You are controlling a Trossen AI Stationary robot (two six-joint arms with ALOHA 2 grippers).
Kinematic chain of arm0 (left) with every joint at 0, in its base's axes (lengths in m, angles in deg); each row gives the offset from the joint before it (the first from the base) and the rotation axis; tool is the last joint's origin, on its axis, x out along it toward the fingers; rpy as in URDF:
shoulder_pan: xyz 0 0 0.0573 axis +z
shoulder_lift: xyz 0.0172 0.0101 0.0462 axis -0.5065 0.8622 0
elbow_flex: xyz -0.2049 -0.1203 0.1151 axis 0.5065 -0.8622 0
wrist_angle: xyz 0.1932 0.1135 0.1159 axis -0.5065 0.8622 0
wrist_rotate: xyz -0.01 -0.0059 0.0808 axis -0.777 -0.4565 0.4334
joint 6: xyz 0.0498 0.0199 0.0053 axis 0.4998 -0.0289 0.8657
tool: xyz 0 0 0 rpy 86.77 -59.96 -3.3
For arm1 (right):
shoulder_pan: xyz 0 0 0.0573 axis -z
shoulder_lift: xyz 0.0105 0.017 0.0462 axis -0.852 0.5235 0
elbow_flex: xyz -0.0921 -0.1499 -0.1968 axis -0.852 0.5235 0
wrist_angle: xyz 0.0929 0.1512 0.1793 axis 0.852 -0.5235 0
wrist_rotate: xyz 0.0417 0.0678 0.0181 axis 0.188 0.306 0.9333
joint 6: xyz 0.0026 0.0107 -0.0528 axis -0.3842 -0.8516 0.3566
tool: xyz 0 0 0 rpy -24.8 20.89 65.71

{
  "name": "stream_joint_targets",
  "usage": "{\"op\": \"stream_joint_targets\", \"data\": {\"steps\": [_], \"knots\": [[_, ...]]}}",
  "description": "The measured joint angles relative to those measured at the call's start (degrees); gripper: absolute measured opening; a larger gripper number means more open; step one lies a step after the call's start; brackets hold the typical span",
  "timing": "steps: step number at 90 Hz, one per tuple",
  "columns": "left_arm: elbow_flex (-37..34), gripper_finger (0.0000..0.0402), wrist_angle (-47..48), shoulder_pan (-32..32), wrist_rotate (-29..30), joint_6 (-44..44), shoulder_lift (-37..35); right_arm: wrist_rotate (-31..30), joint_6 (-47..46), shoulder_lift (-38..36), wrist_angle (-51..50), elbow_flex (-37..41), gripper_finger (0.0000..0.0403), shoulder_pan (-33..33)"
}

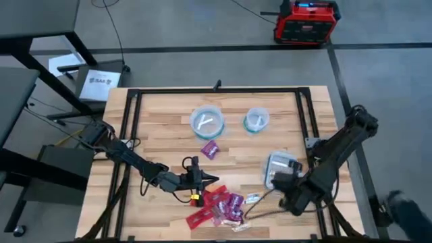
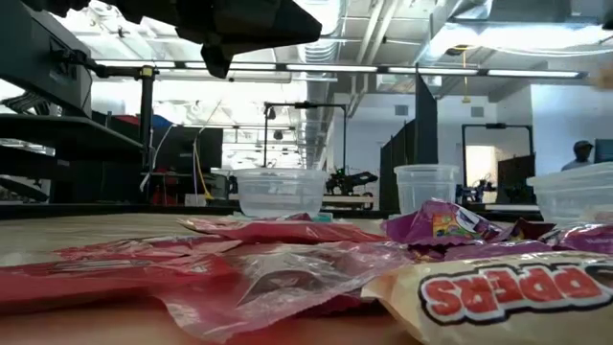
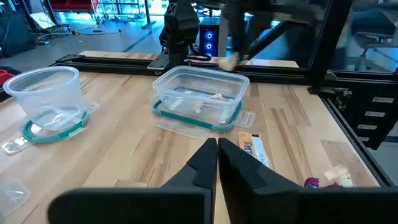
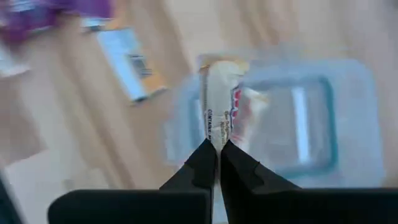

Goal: Sort candy
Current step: Put the light yellow candy into the rectangular transparent bin

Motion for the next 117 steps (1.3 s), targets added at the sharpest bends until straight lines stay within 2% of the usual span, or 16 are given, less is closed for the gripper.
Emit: {"op": "stream_joint_targets", "data": {"steps": [11,32,40,53,63,69,89,101,117], "knots": [[0.00,0.0000,-0.02,0.00,0.00,0.00,0.00,2.15,-4.28,-1.00,2.03,4.30,0.0032,0.69],[0.00,0.0000,0.00,-0.02,0.01,0.00,0.00,2.88,0.36,-1.03,16.74,5.50,0.0146,0.41],[0.00,0.0000,0.18,-0.02,0.00,0.00,0.00,2.16,5.68,-0.29,26.85,5.46,0.0190,-0.36],[0.00,0.0000,0.17,-0.02,0.01,0.00,0.00,-2.67,24.06,6.48,47.47,5.42,0.0229,-1.74],[0.00,0.0000,0.23,-0.02,0.02,0.00,0.00,-2.91,35.07,14.89,61.33,5.40,0.0230,-1.45],[0.00,0.0000,0.24,-0.02,0.01,0.00,0.00,-2.43,37.84,19.75,65.83,5.04,0.0224,-1.15],[0.00,0.0000,1.06,-0.02,0.02,0.00,0.00,1.97,39.58,28.97,66.58,0.47,0.0188,-0.57],[0.00,0.0000,1.12,-0.02,0.02,0.00,0.00,4.61,39.59,31.63,66.78,-0.61,0.0165,-0.51],[0.00,0.0000,1.09,0.02,0.01,-0.25,0.00,4.21,38.72,32.44,65.83,-0.74,0.0122,0.27]]}}
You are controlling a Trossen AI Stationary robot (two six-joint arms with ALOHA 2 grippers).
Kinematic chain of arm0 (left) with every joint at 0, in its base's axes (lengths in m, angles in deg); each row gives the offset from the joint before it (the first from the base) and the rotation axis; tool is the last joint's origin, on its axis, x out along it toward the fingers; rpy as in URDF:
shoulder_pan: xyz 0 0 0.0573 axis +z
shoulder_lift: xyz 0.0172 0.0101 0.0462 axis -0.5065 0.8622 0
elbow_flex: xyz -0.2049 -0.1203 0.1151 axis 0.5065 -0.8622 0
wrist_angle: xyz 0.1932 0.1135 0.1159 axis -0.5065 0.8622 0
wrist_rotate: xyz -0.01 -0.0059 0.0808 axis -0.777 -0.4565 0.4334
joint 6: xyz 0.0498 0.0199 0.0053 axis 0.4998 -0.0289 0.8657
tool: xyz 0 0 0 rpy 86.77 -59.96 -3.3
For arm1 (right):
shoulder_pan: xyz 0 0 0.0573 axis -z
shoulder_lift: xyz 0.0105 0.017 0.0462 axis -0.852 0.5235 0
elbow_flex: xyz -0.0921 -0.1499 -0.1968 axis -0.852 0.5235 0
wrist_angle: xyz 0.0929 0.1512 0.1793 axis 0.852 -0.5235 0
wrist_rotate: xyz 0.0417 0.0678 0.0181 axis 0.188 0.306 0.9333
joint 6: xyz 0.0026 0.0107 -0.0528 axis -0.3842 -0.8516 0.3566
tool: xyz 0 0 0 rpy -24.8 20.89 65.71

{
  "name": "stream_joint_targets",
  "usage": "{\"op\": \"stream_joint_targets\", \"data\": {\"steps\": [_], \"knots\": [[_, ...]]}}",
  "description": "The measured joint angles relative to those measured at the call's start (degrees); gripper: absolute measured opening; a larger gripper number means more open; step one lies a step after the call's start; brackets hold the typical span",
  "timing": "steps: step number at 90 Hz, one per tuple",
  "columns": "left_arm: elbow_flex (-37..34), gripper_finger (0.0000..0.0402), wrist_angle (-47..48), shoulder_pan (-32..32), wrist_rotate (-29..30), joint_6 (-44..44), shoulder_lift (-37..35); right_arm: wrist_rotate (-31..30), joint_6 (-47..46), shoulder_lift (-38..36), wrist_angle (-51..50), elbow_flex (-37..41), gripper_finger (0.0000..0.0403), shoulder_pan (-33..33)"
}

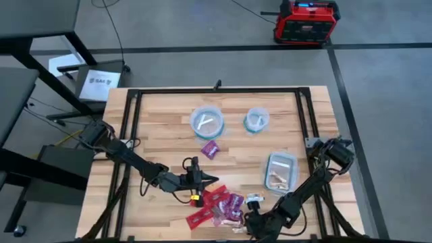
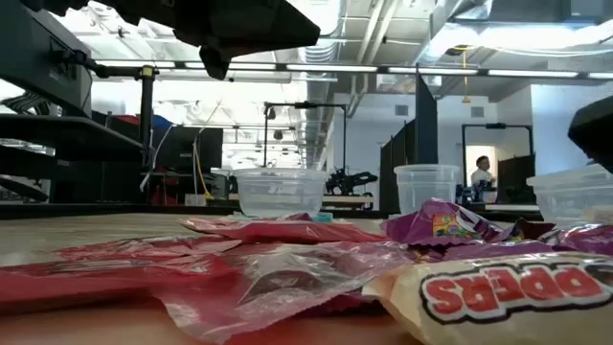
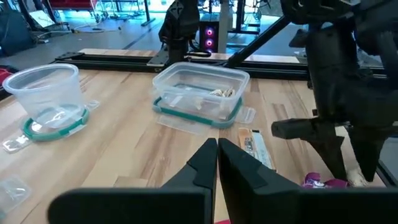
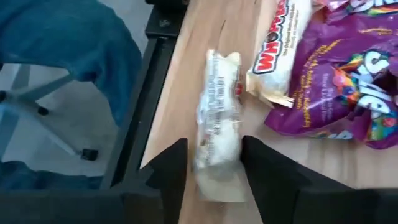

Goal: Sort candy
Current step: Put the light yellow candy into the rectangular transparent bin

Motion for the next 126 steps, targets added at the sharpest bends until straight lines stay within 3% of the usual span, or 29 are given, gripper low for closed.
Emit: {"op": "stream_joint_targets", "data": {"steps": [15,27,41,61,78,86,94,111,126], "knots": [[0.00,0.0000,0.39,0.00,0.01,-1.13,0.00,1.58,-2.19,-0.25,-0.64,-0.01,0.0034,0.69],[0.00,0.0000,0.67,0.03,0.00,-1.13,0.00,2.42,-5.61,-1.89,-2.47,0.12,0.0033,0.24],[0.04,0.0000,0.06,0.04,0.01,-0.92,0.00,1.40,-8.79,-8.67,-9.23,0.29,0.0033,-1.95],[0.09,0.0000,-0.13,0.04,-0.01,-0.91,0.00,-5.07,-17.48,-22.85,-34.95,0.21,0.0033,-5.25],[0.09,0.0000,-0.10,0.04,-0.02,-1.30,0.00,-9.92,-35.09,-33.33,-61.51,0.31,0.0033,-8.67],[0.09,0.0000,-0.04,0.04,-0.03,-1.29,0.00,-10.25,-43.51,-35.80,-67.91,1.83,0.0033,-9.31],[0.09,0.0000,-0.04,0.04,-0.01,-1.28,0.00,-8.40,-49.59,-37.14,-68.89,4.72,0.0033,-9.51],[0.09,0.0000,0.01,-0.06,-0.03,-1.47,0.00,-4.10,-56.06,-37.32,-59.57,12.53,0.0036,-9.41],[0.09,0.0000,0.01,-0.07,-0.03,-1.59,0.00,-4.11,-60.60,-37.22,-59.85,14.57,0.0123,-6.61]]}}
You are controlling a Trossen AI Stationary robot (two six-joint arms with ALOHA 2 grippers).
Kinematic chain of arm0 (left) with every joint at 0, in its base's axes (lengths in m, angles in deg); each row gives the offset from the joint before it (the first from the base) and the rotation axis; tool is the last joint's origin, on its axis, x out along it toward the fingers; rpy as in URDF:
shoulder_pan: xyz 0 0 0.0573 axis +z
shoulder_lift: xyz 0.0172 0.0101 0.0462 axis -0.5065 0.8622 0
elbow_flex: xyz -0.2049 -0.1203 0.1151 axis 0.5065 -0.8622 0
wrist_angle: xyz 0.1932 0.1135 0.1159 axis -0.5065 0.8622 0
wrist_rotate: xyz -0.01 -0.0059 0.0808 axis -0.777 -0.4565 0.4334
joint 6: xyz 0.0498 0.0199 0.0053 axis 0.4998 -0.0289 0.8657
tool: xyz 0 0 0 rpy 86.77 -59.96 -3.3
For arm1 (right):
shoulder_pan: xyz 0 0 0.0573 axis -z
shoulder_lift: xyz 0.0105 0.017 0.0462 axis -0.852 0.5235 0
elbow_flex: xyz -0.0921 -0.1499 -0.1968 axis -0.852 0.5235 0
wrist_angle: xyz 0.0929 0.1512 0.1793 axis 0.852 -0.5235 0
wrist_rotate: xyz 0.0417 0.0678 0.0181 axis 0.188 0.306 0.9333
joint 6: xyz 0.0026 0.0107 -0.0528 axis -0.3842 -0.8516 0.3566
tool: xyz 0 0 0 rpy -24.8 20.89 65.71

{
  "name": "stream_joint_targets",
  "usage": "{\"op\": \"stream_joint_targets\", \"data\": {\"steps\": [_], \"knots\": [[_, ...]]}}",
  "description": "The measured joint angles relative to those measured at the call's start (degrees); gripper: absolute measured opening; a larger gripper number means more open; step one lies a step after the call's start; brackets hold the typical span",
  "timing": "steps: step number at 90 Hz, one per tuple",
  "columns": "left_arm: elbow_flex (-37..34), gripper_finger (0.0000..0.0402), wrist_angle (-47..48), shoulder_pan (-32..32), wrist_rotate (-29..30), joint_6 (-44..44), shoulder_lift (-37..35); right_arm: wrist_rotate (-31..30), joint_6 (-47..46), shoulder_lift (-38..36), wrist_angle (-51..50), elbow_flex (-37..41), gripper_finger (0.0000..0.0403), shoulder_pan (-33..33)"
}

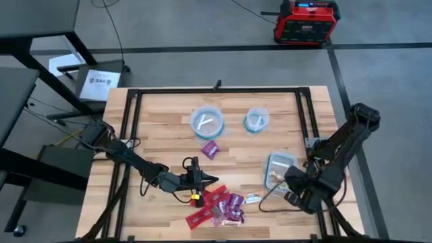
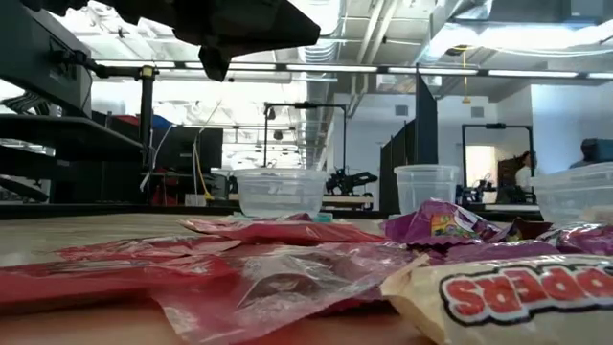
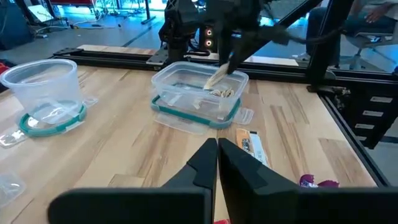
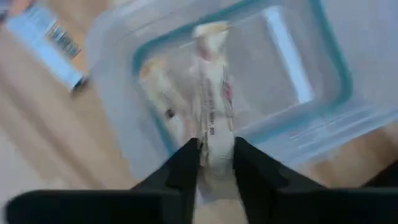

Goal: Sort candy
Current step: Put the light yellow candy into the rectangular transparent bin

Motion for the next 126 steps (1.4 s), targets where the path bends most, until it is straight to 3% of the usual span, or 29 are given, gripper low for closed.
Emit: {"op": "stream_joint_targets", "data": {"steps": [16,26,34,40,48,63,78,93,107,126], "knots": [[0.00,0.0000,0.08,0.00,0.00,-0.05,0.00,-0.10,4.68,-0.02,5.42,-1.18,0.0238,1.27],[0.00,0.0000,0.26,0.07,0.00,-0.11,0.00,-6.06,17.23,0.43,25.11,-1.61,0.0270,1.36],[0.00,0.0000,0.26,0.07,-0.02,-0.11,0.00,-12.46,34.62,4.51,45.47,-1.57,0.0275,2.10],[0.00,0.0000,0.33,0.15,0.00,-0.11,0.00,-13.05,48.43,9.37,58.49,-1.51,0.0275,3.13],[0.00,0.0000,0.37,0.15,0.00,-0.12,0.00,-11.93,58.97,17.02,69.72,-2.94,0.0274,4.88],[0.01,0.0000,0.80,0.15,0.00,-0.11,0.00,-9.30,64.18,28.28,67.46,-10.87,0.0274,7.87],[0.02,0.0000,1.51,0.15,-0.01,-0.11,0.00,-4.97,64.20,34.52,60.28,-17.93,0.0274,8.90],[0.02,0.0000,1.29,0.20,0.00,-0.11,0.00,-0.05,64.44,36.61,56.60,-19.84,0.0274,8.94],[0.02,0.0000,1.33,0.20,0.00,-0.15,0.00,-0.19,64.05,36.80,54.79,-19.85,0.0274,9.79],[0.02,0.0000,1.60,0.16,0.00,-0.57,0.00,2.82,64.24,39.79,61.93,-19.86,0.0250,11.49]]}}
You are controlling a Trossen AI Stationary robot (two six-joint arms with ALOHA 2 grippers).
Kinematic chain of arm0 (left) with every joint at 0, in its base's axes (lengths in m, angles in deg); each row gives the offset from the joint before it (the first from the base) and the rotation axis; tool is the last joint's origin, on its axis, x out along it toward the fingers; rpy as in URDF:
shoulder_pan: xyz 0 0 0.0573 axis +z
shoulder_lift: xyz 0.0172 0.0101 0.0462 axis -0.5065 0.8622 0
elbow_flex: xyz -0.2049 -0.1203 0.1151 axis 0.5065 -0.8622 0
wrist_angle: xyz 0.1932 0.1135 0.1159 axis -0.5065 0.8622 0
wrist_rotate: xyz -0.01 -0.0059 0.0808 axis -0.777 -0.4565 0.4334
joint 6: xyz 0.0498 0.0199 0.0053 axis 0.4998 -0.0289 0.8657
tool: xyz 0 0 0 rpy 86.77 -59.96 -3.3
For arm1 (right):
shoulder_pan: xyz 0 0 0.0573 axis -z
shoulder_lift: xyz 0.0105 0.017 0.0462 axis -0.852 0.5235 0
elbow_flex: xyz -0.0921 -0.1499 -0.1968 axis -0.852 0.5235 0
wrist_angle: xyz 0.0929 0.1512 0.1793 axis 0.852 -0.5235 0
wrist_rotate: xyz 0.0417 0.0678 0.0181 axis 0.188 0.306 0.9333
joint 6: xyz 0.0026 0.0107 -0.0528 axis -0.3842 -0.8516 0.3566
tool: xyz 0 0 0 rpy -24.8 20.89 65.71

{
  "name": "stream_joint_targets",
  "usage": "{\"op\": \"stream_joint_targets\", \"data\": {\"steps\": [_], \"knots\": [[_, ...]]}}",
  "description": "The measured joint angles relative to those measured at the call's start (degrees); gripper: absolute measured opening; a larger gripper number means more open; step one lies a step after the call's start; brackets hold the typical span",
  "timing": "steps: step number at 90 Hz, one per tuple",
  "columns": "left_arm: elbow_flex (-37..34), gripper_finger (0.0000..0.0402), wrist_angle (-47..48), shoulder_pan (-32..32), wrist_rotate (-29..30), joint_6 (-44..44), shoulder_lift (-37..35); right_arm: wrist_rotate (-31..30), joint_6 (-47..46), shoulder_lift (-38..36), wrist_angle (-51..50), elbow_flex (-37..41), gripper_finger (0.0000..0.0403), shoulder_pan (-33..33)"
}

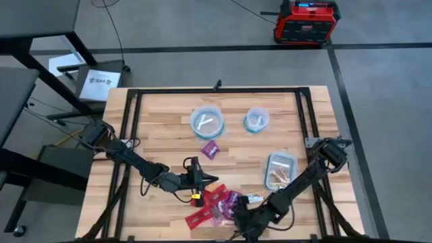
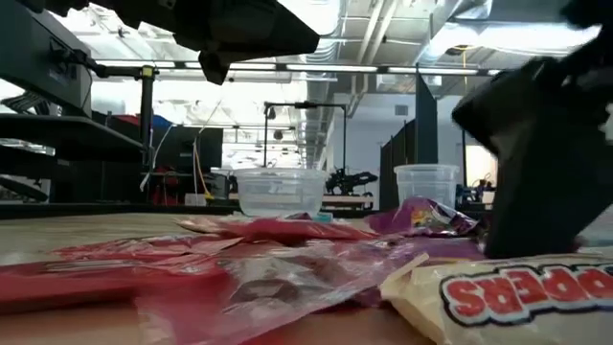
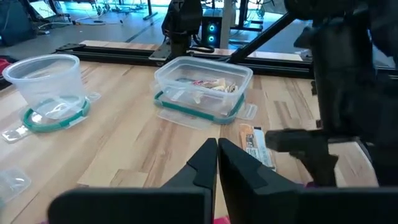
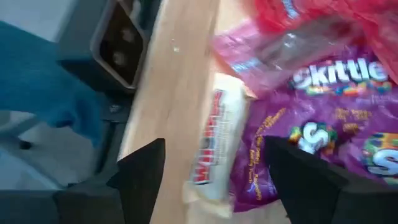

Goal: Sort candy
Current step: Put the light yellow candy into the rectangular transparent bin

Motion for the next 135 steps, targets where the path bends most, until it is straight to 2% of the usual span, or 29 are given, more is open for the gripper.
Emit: {"op": "stream_joint_targets", "data": {"steps": [23,32,46,50,74,91,113,125,135], "knots": [[0.00,0.0000,0.05,-0.07,0.00,-0.05,0.00,0.77,0.25,1.23,-0.46,-0.18,0.0187,0.10],[0.00,0.0000,0.00,-0.07,0.00,-0.21,0.00,1.25,1.04,1.23,-0.99,-0.16,0.0135,0.38],[0.00,0.0000,0.03,-0.07,0.01,-0.64,0.00,2.48,0.85,1.31,-1.30,-0.16,0.0030,0.35],[0.00,0.0000,0.04,-0.07,0.00,-0.66,0.00,2.64,0.81,1.08,-1.45,-0.13,0.0013,0.34],[0.00,0.0000,0.01,-0.07,0.02,-0.66,0.00,3.70,0.02,-1.95,-4.21,0.25,0.0001,0.14],[0.00,0.0000,0.05,-0.07,0.02,-0.66,0.00,3.67,0.13,-7.66,-8.06,0.15,0.0000,-0.80],[0.00,0.0000,0.04,-0.07,0.00,-0.66,0.00,2.82,-5.82,-17.26,-24.00,0.12,0.0000,-2.76],[0.00,0.0000,0.07,-0.07,0.02,-0.92,0.00,-1.81,-11.94,-22.03,-37.16,0.12,0.0000,-3.99],[0.00,0.0000,0.09,-0.07,0.02,-0.96,0.00,-6.98,-21.42,-24.66,-50.71,0.10,0.0000,-4.47]]}}
